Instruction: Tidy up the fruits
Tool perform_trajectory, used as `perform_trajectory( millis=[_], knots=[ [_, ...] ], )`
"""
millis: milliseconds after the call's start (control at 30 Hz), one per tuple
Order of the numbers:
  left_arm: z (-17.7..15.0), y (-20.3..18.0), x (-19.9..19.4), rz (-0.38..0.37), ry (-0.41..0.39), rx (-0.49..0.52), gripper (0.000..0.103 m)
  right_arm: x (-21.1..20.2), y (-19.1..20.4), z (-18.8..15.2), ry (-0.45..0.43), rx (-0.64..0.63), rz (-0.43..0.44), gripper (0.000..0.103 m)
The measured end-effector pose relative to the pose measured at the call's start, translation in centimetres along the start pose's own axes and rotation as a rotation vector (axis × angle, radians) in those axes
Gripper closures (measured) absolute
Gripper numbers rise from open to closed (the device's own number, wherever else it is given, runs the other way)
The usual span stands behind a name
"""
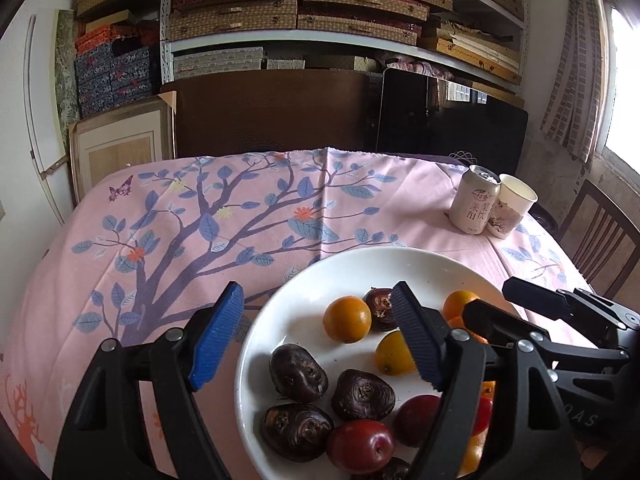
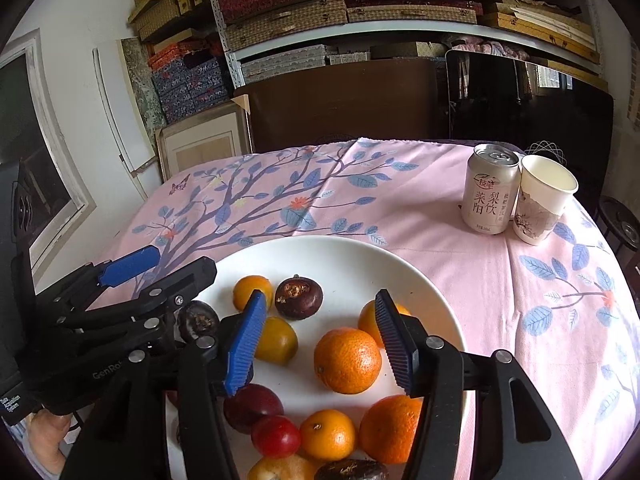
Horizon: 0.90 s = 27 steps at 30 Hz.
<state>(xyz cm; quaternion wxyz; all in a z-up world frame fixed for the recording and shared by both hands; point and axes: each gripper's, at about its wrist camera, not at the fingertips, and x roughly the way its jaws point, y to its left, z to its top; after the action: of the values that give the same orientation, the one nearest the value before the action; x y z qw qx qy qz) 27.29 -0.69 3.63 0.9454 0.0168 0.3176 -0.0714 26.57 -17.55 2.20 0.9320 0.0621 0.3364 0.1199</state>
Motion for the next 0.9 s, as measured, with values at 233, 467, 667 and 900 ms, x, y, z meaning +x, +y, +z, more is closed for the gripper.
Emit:
perform_trajectory(
  millis=[233, 467, 667, 900],
  knots=[
    [-2.4, -0.2, -3.9, 0.021, -0.033, -0.013, 0.011, -3.4, -0.2, -2.8, -0.053, 0.039, 0.008, 0.033],
    [-7.3, -0.2, -7.7, 0.008, -0.015, -0.059, 0.005, -7.4, 0.4, -7.7, -0.116, 0.029, -0.022, 0.005],
    [-10.1, -1.4, -10.5, 0.076, -0.037, -0.029, 0.005, -10.2, 1.1, -10.3, -0.154, -0.006, -0.064, 0.004],
    [-10.0, -2.4, -12.0, 0.139, -0.090, 0.019, 0.005, -10.5, 0.7, -11.2, -0.131, 0.015, -0.058, 0.004]
  ],
)
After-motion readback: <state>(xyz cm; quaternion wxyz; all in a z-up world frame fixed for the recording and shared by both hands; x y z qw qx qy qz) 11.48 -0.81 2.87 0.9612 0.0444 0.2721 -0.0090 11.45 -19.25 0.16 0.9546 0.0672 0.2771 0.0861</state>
